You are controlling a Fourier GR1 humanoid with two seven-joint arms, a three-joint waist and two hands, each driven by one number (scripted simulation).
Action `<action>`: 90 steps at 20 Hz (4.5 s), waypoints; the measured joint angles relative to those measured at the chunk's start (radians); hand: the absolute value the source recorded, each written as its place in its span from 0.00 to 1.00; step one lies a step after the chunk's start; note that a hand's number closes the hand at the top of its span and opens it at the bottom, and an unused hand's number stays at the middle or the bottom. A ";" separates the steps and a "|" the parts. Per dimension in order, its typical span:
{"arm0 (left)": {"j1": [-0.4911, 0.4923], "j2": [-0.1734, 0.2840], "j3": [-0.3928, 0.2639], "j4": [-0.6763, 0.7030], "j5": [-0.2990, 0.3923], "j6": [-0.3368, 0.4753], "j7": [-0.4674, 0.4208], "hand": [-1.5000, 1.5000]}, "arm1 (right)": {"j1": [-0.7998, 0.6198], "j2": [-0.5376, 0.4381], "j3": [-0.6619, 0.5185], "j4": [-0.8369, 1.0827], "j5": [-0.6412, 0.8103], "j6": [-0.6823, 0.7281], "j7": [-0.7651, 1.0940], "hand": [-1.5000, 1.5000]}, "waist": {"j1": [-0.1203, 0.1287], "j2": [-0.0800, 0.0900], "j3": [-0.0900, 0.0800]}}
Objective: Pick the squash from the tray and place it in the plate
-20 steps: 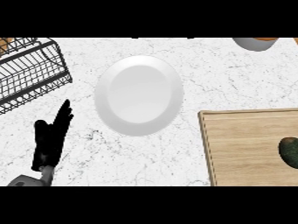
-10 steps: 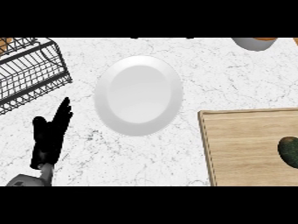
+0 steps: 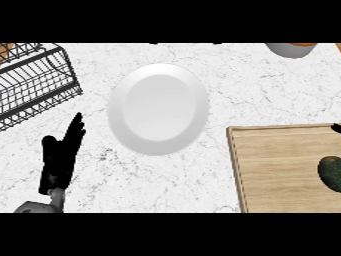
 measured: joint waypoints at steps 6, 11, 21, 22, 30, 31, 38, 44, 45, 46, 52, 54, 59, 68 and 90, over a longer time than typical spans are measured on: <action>-0.008 -0.022 0.047 0.027 -0.022 -0.044 -0.006 0.50 | -0.031 0.054 0.010 0.070 0.087 -0.013 -0.033 1.00 | 0.001 0.000 0.000; -0.017 -0.039 0.075 0.036 -0.042 -0.062 -0.006 0.50 | -0.035 0.071 0.019 0.090 0.162 -0.061 -0.106 1.00 | 0.000 0.000 0.000; 0.004 -0.079 0.081 0.010 -0.085 -0.072 0.005 0.50 | -0.056 0.127 -0.020 0.056 0.252 -0.182 -0.121 1.00 | -0.002 -0.002 0.000; 0.004 -0.081 0.075 0.006 -0.090 -0.071 0.009 0.50 | -0.074 0.178 0.014 0.021 0.273 -0.199 -0.062 1.00 | 0.004 -0.002 -0.001; -0.040 -0.087 0.030 0.015 -0.100 -0.112 0.011 0.50 | -0.296 0.551 0.288 -0.034 0.477 -0.325 0.315 1.00 | 0.123 0.012 -0.008; -0.046 -0.086 0.028 0.016 -0.100 -0.116 0.014 0.50 | -0.330 0.579 0.319 -0.032 0.504 -0.342 0.367 1.00 | 0.131 0.011 -0.008; -0.078 -0.093 0.020 0.030 -0.102 -0.124 0.029 0.50 | -0.582 0.663 0.496 -0.008 0.646 -0.520 0.740 1.00 | 0.145 0.004 -0.006; -0.094 -0.089 0.029 0.036 -0.099 -0.129 0.043 0.50 | -0.804 0.677 0.607 0.105 0.726 -0.632 1.083 1.00 | 0.138 0.007 -0.005; -0.094 -0.088 0.030 0.037 -0.100 -0.129 0.040 0.50 | -0.839 0.677 0.620 0.131 0.723 -0.643 1.124 1.00 | 0.137 0.008 -0.005; -0.095 -0.089 0.033 0.040 -0.100 -0.127 0.037 0.50 | -0.870 0.676 0.631 0.160 0.721 -0.655 1.150 1.00 | 0.134 0.009 -0.004; -0.087 -0.093 0.047 0.048 -0.103 -0.114 0.026 0.50 | -0.985 0.672 0.690 0.325 0.676 -0.719 1.226 1.00 | 0.108 0.012 -0.003; -0.093 -0.096 0.048 0.048 -0.107 -0.108 0.033 0.50 | -1.020 0.672 0.690 0.386 0.650 -0.740 1.231 1.00 | 0.101 0.013 -0.002; -0.091 -0.094 0.066 0.069 -0.105 -0.107 0.020 0.50 | -1.071 0.672 0.694 0.521 0.581 -0.788 1.226 1.00 | 0.079 0.013 -0.002; -0.063 -0.104 0.063 0.045 -0.112 -0.103 0.018 0.50 | -1.059 0.676 0.667 0.712 0.322 -0.867 1.148 1.00 | 0.072 0.015 0.000; -0.027 -0.098 0.103 0.017 -0.114 -0.100 0.026 0.50 | -0.890 0.682 0.602 0.543 -0.168 -1.304 0.627 0.00 | 0.019 0.004 0.002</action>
